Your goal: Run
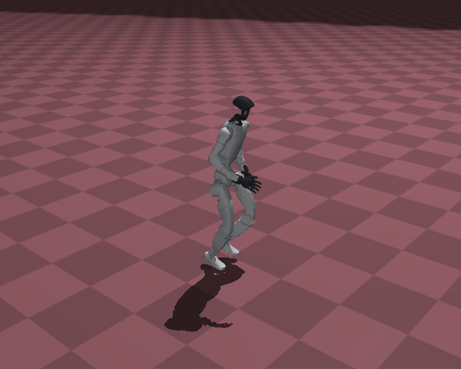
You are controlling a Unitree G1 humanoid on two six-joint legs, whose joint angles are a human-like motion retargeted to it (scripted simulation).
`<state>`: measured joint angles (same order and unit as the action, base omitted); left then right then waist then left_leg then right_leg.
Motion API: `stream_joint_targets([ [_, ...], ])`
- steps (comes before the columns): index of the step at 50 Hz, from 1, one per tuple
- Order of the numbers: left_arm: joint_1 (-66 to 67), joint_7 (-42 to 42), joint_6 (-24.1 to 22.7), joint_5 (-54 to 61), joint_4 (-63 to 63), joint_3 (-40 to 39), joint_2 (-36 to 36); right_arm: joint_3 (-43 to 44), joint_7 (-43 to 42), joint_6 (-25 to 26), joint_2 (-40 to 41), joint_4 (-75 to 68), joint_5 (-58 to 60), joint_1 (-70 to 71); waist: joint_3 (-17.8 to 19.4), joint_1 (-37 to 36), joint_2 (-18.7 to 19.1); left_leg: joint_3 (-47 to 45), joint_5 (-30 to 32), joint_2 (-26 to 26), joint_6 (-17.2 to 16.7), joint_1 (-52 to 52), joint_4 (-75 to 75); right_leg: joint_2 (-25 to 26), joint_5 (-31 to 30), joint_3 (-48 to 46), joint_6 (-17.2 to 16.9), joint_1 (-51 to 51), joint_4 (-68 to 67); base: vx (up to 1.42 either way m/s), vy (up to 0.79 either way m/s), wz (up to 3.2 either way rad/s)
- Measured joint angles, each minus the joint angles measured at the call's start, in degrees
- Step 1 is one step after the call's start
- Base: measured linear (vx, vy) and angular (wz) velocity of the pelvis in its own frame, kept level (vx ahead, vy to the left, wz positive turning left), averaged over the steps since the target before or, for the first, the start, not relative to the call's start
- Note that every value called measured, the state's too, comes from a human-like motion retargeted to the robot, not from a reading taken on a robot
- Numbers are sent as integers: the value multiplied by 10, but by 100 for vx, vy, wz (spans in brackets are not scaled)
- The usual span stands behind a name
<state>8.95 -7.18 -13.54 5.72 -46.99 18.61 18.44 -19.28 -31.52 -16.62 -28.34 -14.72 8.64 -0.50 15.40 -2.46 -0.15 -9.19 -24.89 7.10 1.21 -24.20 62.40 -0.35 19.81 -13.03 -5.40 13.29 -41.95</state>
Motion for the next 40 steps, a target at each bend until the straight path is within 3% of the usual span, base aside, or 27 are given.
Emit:
stream_joint_targets([
  [3, 84, 46, 3, 7, -12, -34, -7, 48, 5, -14, -22, 74, -11, -1, -14, -6, -16, -10, 74, -55, -24, -9, -158, -18, -20, 19, -15, -35, 10, 19, 1, 50],
  [5, 142, 72, 5, 22, 18, -56, 0, 86, -12, -17, -48, 129, -5, 5, -19, -6, -23, -4, 123, -92, -34, -8, -234, -30, -3, 31, -9, -53, 1, 13, 1, 56],
  [8, 191, 79, -11, 31, 67, -73, 24, 134, -60, -7, -89, 169, 19, 33, -7, -8, -14, 8, 80, -103, -8, -38, -159, -34, 114, 39, 32, -60, -52, 5, 0, 31],
  [10, 190, 69, -22, 34, 111, -71, 51, 141, -84, 12, -102, 163, 17, 49, 8, -9, -4, 6, 62, -96, -3, -53, -105, -36, 140, 33, 48, -57, -81, 0, 0, 0],
  [12, 159, 55, -12, 40, 163, -57, 80, 107, -67, 21, -92, 109, -7, 62, 12, -8, 0, 2, 85, -86, -17, -52, -98, -33, 75, 36, 40, -42, -72, -3, 0, -30],
  [15, 104, 42, -7, 40, 221, -25, 99, 28, 11, 15, -59, 30, -35, 38, -1, 13, -14, -3, 149, -94, -33, -30, -93, -26, -64, 65, -8, 14, -86, -9, 1, -37],
  [19, 20, 14, -17, 54, 290, -1, 120, -53, 103, 4, -23, -34, -62, -9, -5, 48, -35, 15, 168, -117, -39, 40, -72, -27, -119, 76, -29, 108, -177, -14, 2, -52],
  [23, -67, -28, -32, 72, 365, -19, 156, -69, 162, 11, -17, -53, -88, -60, -10, 93, -58, 27, 175, -145, -28, 146, -156, -51, -157, 80, -35, 183, -248, -16, 4, -32],
  [25, -112, -60, -41, 76, 403, -41, 174, -59, 171, 13, -22, -60, -92, -80, -11, 114, -68, 34, 144, -163, -16, 197, -221, -66, -172, 88, -38, 219, -288, -18, 6, -21],
  [29, -189, -127, -60, 74, 442, -81, 179, -32, 149, 23, -6, -113, -86, -102, 1, 136, -83, 37, -29, -190, 37, 246, -273, -105, -171, 93, -37, 273, -384, -21, 7, -13],
  [30, -208, -142, -59, 73, 436, -84, 172, -25, 140, 28, 3, -138, -83, -96, 7, 137, -84, 36, -56, -194, 49, 255, -290, -113, -169, 93, -40, 280, -395, -21, 6, 2],
  [32, -209, -141, -50, 70, 376, -67, 128, -23, 130, 35, 31, -209, -84, -73, 10, 130, -80, 37, -33, -199, 56, 262, -325, -120, -189, 91, -41, 271, -384, -19, 4, 2],
  [37, -130, -50, 3, 28, 101, 4, 0, -44, 151, 53, 77, -340, -58, -13, -23, 108, -58, 54, 120, -192, 16, 220, -371, -106, -227, 77, -42, 201, -274, -17, -3, 2],
  [40, -80, 4, 27, -1, -38, 18, -50, -48, 155, 54, 91, -357, -44, 10, -42, 92, -48, 53, 175, -179, -6, 177, -372, -82, -238, 73, -50, 155, -181, -14, -4, -5],
])
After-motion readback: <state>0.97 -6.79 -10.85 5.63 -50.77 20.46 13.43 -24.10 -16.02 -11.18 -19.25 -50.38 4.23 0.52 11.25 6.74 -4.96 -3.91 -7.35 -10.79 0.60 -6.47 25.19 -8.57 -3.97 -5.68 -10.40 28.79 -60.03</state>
